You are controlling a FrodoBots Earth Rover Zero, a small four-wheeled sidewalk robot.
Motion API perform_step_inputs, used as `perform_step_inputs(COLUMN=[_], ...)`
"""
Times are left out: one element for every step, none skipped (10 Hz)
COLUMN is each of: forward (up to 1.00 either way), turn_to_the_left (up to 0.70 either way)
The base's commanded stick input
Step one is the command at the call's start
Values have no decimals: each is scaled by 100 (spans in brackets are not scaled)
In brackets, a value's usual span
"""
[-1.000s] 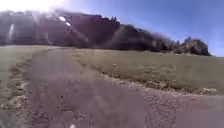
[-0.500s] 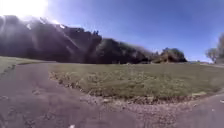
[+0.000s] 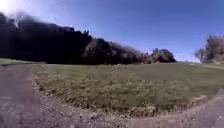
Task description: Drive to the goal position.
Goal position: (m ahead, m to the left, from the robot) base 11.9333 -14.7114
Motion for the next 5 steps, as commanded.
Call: perform_step_inputs(forward=[5, -13, -41, -59, -70], turn_to_the_left=[0, 0, 0, 0, 4])
